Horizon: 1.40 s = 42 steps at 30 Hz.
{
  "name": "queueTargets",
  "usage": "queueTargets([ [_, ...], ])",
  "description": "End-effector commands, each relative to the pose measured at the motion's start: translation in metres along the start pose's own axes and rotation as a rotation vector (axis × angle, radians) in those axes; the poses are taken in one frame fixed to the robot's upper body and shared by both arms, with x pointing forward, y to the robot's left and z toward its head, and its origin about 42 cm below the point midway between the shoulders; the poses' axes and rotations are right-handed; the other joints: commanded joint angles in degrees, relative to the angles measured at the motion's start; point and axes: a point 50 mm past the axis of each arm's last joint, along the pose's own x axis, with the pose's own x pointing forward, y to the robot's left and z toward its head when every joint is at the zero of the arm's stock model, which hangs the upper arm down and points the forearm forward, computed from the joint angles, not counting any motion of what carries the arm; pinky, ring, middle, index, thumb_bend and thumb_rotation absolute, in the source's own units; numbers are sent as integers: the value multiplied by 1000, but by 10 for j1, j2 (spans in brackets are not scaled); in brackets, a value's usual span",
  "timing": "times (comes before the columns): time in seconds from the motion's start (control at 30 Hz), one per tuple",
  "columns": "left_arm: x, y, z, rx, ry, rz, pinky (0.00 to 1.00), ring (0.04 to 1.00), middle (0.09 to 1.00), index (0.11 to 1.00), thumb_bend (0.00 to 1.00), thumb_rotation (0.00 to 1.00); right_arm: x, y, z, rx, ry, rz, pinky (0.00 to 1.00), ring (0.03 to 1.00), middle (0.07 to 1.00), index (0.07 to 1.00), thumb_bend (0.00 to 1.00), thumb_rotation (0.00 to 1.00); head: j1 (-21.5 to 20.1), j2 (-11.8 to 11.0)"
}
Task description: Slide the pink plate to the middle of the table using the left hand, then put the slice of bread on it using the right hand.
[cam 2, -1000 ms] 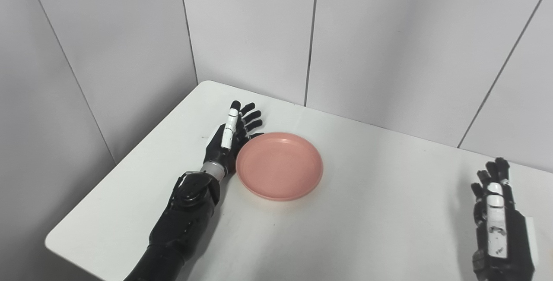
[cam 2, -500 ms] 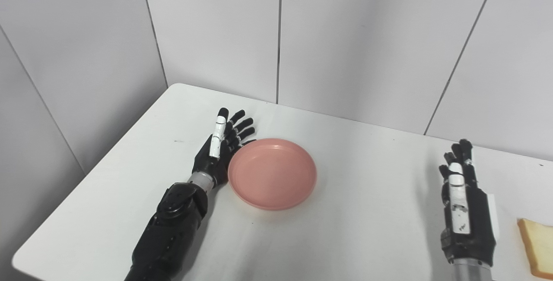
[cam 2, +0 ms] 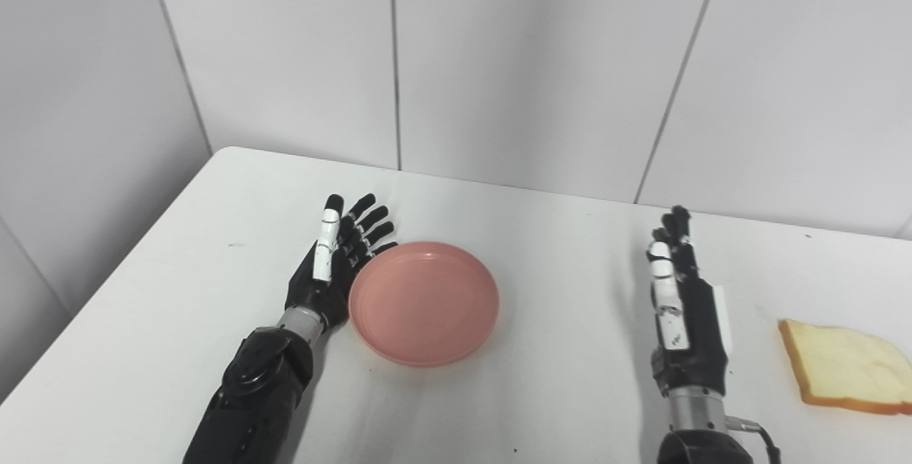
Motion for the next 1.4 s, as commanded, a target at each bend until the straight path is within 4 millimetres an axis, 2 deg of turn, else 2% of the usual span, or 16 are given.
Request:
queueTargets([
  [0.0, 0, -5, 6, -6, -18, -34, 827, 923, 929, 913, 772, 974, 8, 9, 18, 10, -64, 16, 1000, 1000, 1000, 1000, 615, 816, -11, 3],
  [0.3, -9, -15, 5, -11, -7, -52, 822, 925, 931, 912, 769, 970, 9, 18, 18, -2, -52, 14, 1000, 1000, 1000, 1000, 686, 809, -38, 10],
  [0.57, -13, -32, -1, -16, 5, -90, 867, 942, 951, 933, 756, 979, 13, 19, 19, 11, -49, 4, 1000, 1000, 1000, 1000, 685, 811, -42, 11],
  [0.83, -17, -45, -12, -40, 7, -97, 867, 940, 949, 939, 746, 959, 15, 18, 20, 15, -53, -4, 1000, 1000, 1000, 997, 686, 794, -58, 10],
  [1.07, -25, -53, -19, -42, -4, -131, 878, 947, 958, 954, 710, 979, 18, 8, 31, 2, -97, -18, 1000, 1000, 1000, 1000, 611, 825, -80, 13],
  [1.17, -28, -54, -19, -65, -12, -147, 901, 958, 971, 957, 693, 985, 20, 3, 37, -4, -113, -28, 1000, 1000, 1000, 1000, 616, 840, -104, 13],
  [1.27, -30, -57, -21, -74, -8, -155, 939, 978, 984, 965, 691, 991, 23, -4, 44, -21, -123, -44, 1000, 996, 989, 999, 628, 844, -111, 13],
  [1.37, -32, -58, -24, -55, -10, -149, 931, 960, 968, 952, 697, 995, 25, -11, 52, -41, -136, -53, 1000, 987, 986, 998, 614, 844, -122, 12],
])
